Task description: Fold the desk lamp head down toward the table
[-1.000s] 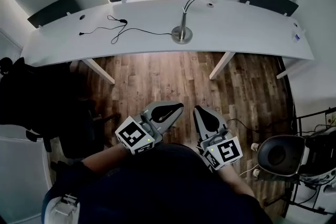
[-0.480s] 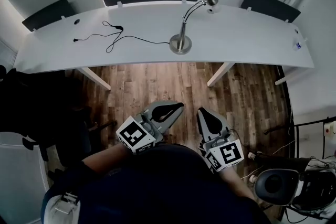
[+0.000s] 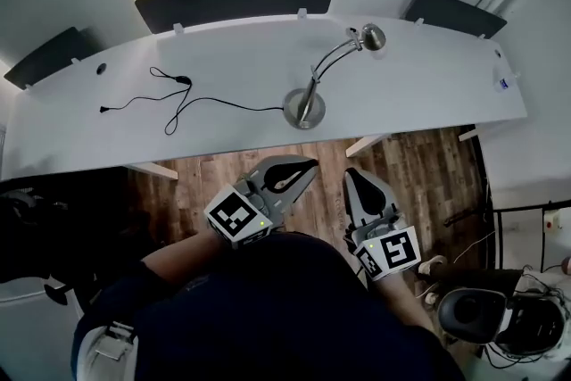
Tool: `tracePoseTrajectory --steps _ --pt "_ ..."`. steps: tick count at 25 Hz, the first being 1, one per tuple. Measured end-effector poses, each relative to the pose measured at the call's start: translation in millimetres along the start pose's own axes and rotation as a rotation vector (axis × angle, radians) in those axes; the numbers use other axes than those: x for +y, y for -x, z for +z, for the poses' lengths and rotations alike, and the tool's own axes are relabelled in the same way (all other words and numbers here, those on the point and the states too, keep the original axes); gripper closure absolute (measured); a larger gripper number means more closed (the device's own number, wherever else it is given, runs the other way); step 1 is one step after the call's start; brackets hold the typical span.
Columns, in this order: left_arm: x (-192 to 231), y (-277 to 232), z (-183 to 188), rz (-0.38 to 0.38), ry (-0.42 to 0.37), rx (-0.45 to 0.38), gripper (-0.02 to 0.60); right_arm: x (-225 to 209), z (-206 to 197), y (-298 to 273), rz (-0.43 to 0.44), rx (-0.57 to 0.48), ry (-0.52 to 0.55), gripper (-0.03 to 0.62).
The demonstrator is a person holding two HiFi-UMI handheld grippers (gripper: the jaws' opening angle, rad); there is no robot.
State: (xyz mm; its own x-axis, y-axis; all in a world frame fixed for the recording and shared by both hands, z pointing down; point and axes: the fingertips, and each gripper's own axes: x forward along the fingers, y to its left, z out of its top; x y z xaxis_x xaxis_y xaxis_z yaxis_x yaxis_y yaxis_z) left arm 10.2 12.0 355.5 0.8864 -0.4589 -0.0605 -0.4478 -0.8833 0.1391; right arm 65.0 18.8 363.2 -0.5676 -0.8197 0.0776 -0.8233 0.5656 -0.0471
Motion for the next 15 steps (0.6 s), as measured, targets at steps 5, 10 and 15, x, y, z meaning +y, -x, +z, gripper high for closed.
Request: tracePoseTrajectory --steps 5,10,15 --pt "50.0 -20.7 9.4 -0.019 0.004 0.008 0.577 -23.4 16.0 -49.2 -0.031 -0.01 0.012 0.583" --pt "80.9 -46.1 -3.5 0.021 0.047 0.034 0.577 -55.5 10.3 -73.8 -0.025 0.01 0.022 0.582" --pt "97.8 -71.3 -11.1 0.074 0.062 0.041 0.577 -87.2 8.0 -85.7 0.017 0.018 0.022 0.582"
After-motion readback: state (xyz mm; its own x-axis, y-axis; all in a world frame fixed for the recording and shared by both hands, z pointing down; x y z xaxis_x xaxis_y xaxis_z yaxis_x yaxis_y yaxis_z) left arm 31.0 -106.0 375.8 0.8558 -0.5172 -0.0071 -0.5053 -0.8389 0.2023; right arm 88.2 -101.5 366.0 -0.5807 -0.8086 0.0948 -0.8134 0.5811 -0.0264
